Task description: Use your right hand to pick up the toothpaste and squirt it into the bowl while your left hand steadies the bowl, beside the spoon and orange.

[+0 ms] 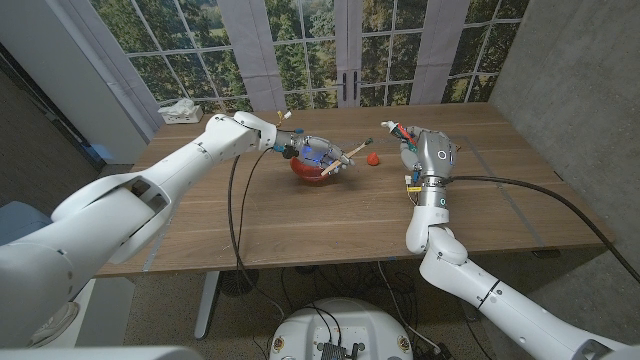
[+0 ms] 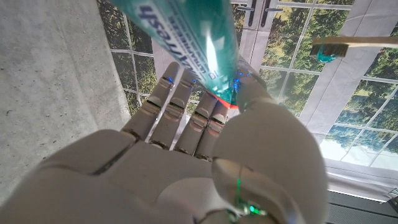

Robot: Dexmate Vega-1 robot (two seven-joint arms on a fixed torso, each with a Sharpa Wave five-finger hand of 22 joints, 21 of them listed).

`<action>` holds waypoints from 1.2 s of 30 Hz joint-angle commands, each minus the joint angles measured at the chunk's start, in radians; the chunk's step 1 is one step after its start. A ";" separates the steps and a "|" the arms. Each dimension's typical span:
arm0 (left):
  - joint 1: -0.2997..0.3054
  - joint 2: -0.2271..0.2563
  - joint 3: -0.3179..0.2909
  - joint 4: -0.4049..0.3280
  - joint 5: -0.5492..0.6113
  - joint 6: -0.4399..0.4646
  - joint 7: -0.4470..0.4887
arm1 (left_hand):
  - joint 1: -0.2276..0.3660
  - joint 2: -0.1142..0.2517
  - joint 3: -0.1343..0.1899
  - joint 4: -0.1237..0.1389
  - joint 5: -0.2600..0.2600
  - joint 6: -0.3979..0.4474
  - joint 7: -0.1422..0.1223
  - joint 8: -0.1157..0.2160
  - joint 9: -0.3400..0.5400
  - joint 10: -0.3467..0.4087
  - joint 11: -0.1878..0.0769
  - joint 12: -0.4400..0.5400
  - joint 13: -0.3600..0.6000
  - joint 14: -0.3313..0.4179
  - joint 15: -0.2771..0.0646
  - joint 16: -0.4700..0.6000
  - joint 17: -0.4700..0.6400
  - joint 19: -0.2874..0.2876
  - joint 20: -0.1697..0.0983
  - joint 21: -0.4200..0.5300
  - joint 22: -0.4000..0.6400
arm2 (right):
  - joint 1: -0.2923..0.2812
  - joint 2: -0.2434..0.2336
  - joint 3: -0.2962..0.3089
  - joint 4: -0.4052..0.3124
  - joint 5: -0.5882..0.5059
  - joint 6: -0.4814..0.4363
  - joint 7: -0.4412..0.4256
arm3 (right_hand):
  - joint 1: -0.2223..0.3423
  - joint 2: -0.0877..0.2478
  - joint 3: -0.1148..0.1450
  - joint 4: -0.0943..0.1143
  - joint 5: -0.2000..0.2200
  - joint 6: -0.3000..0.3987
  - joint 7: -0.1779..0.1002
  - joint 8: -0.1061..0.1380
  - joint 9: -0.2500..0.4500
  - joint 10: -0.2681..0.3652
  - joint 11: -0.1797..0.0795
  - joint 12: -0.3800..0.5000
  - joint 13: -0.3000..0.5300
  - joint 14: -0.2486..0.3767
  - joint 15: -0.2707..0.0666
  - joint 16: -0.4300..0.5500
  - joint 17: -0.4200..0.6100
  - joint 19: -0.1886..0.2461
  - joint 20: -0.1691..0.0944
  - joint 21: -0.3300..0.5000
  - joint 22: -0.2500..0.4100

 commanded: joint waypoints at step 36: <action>0.105 0.065 -0.112 -0.135 -0.110 0.054 0.152 | 0.114 0.118 0.009 0.001 0.008 0.017 0.012 0.005 -0.003 0.180 -0.158 -0.029 -0.027 0.031 -0.097 -0.009 -0.015 -0.006 -0.093 0.004 0.000 | -0.044 0.017 0.077 -0.067 0.192 0.062 0.034 | -0.030 -0.007 -0.010 -0.006 -0.001 -0.005 0.013 -0.004 -0.001 -0.006 -0.002 -0.025 -0.015 -0.010 -0.112 -0.018 -0.003 -0.009 -0.011 0.011 0.000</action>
